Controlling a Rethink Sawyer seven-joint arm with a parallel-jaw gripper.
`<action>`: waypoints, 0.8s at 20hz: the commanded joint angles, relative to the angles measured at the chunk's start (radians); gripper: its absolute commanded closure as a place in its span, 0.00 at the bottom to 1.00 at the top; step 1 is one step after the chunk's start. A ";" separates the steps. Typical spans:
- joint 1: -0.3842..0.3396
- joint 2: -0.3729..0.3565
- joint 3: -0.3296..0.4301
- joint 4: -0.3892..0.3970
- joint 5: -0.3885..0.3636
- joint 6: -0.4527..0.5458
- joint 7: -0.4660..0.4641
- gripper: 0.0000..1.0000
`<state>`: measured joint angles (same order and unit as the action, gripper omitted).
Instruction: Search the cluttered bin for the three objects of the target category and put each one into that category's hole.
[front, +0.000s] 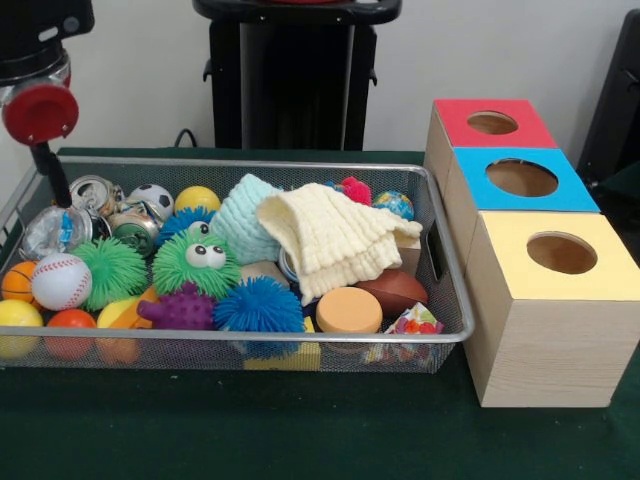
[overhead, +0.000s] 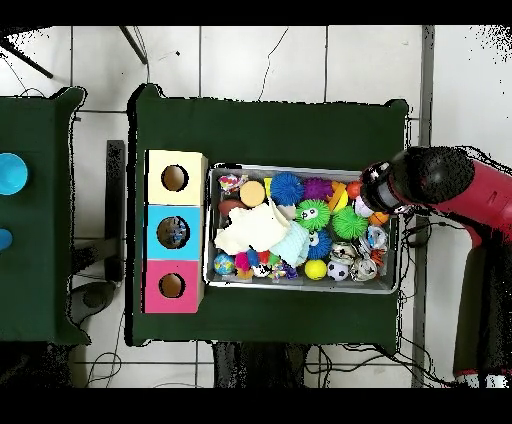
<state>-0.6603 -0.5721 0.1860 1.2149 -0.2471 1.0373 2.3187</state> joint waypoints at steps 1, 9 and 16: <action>-0.044 0.071 0.186 -0.031 -0.078 -0.031 -0.477 0.00; -0.041 0.061 0.205 -0.040 -0.109 0.047 -0.551 0.00; -0.040 0.015 0.220 0.010 -0.115 0.118 -0.635 0.00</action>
<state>-0.6990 -0.5347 0.3130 1.1893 -0.3169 1.0410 2.0191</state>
